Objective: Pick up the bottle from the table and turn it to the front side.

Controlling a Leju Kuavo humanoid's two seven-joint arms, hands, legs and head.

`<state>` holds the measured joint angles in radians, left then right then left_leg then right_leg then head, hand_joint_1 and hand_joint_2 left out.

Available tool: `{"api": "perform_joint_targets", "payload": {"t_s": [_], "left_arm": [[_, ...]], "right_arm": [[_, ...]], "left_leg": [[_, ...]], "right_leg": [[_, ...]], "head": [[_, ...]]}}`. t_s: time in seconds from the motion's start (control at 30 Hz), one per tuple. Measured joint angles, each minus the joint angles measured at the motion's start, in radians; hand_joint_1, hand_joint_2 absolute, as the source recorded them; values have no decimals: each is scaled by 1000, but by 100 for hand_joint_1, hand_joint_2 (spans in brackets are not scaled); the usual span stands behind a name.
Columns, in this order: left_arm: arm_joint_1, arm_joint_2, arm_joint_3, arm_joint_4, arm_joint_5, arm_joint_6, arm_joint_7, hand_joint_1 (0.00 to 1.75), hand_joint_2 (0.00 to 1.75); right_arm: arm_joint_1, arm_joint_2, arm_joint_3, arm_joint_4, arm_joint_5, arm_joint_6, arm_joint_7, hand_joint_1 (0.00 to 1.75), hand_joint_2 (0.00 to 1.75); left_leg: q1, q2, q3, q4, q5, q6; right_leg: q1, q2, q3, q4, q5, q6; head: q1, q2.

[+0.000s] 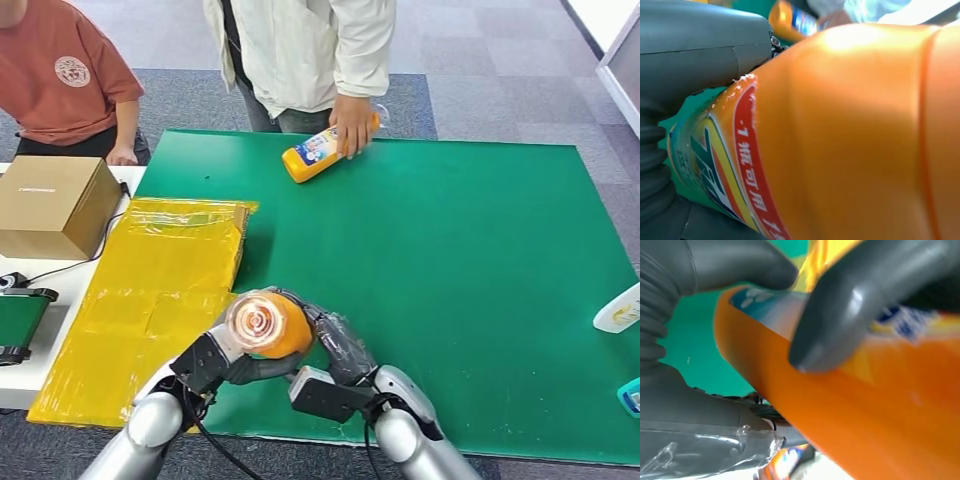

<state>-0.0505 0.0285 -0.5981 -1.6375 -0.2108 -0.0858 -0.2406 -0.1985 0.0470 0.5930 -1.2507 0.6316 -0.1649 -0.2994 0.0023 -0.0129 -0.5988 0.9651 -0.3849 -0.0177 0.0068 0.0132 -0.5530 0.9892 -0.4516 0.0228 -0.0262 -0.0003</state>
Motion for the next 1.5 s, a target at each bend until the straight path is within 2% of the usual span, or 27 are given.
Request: {"api": "perform_joint_targets", "payload": {"t_s": [0.23,0.37,0.43,0.57,0.73,0.93,1.07,1.27,1.5], "left_arm": [[55,-3,56,-66,-357,337,9,175,175],[105,-8,113,-73,-754,547,134,175,175],[125,-9,146,-71,-926,596,211,175,175],[139,-14,205,-38,-1109,613,316,175,175],[122,-16,283,92,-1186,617,359,175,175],[84,-21,367,271,-1176,621,355,175,175],[80,-35,411,317,-1175,623,354,175,175],[68,-40,436,359,-1213,630,348,175,175],[12,-20,449,493,-1257,713,294,175,175]], "right_arm": [[66,-1,-165,-30,-194,48,22,0,175],[102,-1,-252,-100,-220,49,25,0,175],[115,-2,-288,-138,-225,49,28,0,175],[129,-3,-328,-206,-232,59,29,0,175],[130,-4,-341,-271,-243,74,21,0,175],[131,-4,-341,-326,-252,91,11,0,175],[145,-8,-337,-357,-254,109,8,0,175],[159,-14,-323,-387,-256,115,-11,0,175],[146,-22,-297,-391,-279,119,-25,0,175]], "left_leg": [[-1,0,-1,0,0,0],[-1,0,-1,0,0,0],[0,0,-1,0,0,0],[0,0,-1,0,0,0],[0,0,-1,0,0,0],[0,0,-1,0,1,0],[0,0,-1,0,0,0],[0,0,-1,0,0,0],[0,0,-1,0,2,-1]], "right_leg": [[0,0,0,0,1,0],[0,0,-1,0,1,0],[0,0,-1,0,0,0],[0,0,-1,0,0,0],[0,0,-1,0,1,0],[0,0,-1,0,1,0],[0,0,-1,0,1,0],[0,0,-1,0,1,0],[0,0,0,0,2,-1]], "head": [[0,0],[0,0],[0,0],[0,0],[0,0],[0,0],[0,0],[0,0],[0,0]]}}
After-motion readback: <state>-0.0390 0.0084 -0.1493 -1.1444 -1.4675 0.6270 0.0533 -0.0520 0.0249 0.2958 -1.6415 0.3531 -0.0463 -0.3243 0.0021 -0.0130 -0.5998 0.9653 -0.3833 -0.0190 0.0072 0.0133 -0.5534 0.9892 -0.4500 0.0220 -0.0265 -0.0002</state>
